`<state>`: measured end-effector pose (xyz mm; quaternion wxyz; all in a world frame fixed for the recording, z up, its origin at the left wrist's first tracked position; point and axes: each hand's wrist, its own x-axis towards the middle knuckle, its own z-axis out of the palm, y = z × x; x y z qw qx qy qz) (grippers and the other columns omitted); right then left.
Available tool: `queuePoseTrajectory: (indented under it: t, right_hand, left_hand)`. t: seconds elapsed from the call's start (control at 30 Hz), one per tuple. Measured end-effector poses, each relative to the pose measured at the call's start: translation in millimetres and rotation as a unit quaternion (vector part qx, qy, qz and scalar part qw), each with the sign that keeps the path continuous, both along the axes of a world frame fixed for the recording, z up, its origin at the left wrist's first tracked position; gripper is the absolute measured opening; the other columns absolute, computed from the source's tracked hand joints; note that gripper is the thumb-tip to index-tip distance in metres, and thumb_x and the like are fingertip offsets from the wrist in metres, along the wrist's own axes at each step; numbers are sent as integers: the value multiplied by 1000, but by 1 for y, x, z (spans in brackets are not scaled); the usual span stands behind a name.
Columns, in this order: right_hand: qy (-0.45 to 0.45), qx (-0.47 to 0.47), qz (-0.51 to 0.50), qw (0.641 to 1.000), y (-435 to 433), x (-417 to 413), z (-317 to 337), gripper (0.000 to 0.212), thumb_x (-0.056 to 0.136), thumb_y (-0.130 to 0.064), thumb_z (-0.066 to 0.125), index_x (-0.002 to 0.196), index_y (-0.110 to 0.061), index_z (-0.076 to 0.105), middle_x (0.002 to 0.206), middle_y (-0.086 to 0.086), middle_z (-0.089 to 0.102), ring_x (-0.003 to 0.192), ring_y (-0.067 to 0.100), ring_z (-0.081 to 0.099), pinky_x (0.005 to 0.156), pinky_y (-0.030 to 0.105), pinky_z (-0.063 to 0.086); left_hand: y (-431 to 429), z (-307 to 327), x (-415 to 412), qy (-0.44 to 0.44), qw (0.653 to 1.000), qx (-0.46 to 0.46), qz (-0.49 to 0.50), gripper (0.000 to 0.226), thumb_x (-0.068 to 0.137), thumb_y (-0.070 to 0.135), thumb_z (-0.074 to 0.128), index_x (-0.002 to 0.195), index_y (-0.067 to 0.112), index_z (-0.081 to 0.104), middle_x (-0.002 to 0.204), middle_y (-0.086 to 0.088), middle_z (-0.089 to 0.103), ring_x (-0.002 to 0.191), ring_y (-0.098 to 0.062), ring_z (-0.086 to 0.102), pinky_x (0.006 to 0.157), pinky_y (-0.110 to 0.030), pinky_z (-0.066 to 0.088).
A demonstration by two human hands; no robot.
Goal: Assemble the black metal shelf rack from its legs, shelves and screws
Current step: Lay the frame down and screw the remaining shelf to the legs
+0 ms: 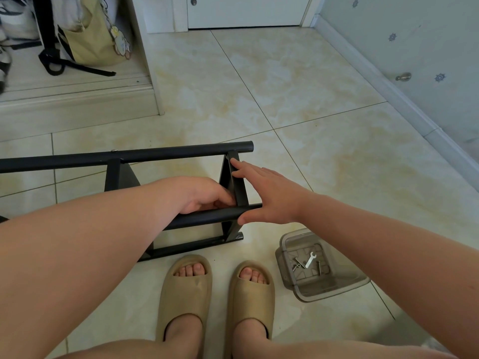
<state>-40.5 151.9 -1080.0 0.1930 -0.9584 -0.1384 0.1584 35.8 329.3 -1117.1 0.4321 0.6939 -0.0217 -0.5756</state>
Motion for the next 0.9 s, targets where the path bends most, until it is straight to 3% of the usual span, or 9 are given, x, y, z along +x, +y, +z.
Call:
queuePoseTrajectory:
  t: [0.2, 0.33, 0.53, 0.7, 0.8, 0.9]
  right_hand:
    - [1, 1, 1, 1000, 0, -1, -1, 119, 76, -54, 81, 162, -18, 7, 163, -5, 30, 150, 11, 21, 122, 29, 16]
    - [3, 3, -2, 1000, -1, -1, -3, 122, 76, -54, 82, 162, -20, 3, 161, -5, 33, 150, 11, 21, 120, 27, 15]
    - [6, 0, -1, 1000, -1, 0, -3, 121, 76, -54, 81, 162, -19, 3, 161, -4, 33, 151, 11, 19, 121, 28, 14]
    - [6, -5, 0, 1000, -1, -1, -3, 120, 77, -56, 80, 162, -20, 3, 162, -6, 32, 153, 9, 11, 121, 27, 11]
    - [1, -17, 6, 1000, -1, -1, -3, 114, 77, -59, 78, 161, -20, 11, 167, -8, 20, 155, 7, 3, 125, 33, 7]
    - [-14, -37, 19, 999, -1, -1, -4, 103, 78, -62, 76, 156, -18, 25, 169, -9, 5, 155, 6, -4, 126, 36, 2]
  left_hand:
    - [-1, -3, 2, 49, 999, 0, 12, 27, 96, 15, 58, 81, 13, 80, 85, -8, 75, 82, -21, 68, 98, -39, 51]
    - [-2, -2, 0, -2, 1000, 22, 1, 14, 91, 14, 63, 100, 5, 70, 76, -8, 68, 69, -23, 63, 73, -34, 54]
    - [-2, 0, 0, 14, 1000, 21, -2, 32, 93, 9, 58, 123, 4, 67, 96, -13, 64, 89, -26, 58, 83, -35, 44]
    - [-1, -1, 1, 48, 998, 31, 3, 18, 96, 20, 56, 99, 14, 73, 81, -2, 72, 69, -15, 63, 76, -31, 51]
    - [-4, -4, 0, 11, 999, 49, 6, 27, 93, 24, 64, 114, 10, 72, 95, -6, 71, 85, -22, 64, 85, -36, 55]
    - [-5, -3, -2, 9, 999, 49, 5, 35, 92, 22, 65, 122, 5, 68, 97, -10, 69, 86, -24, 61, 84, -36, 54]
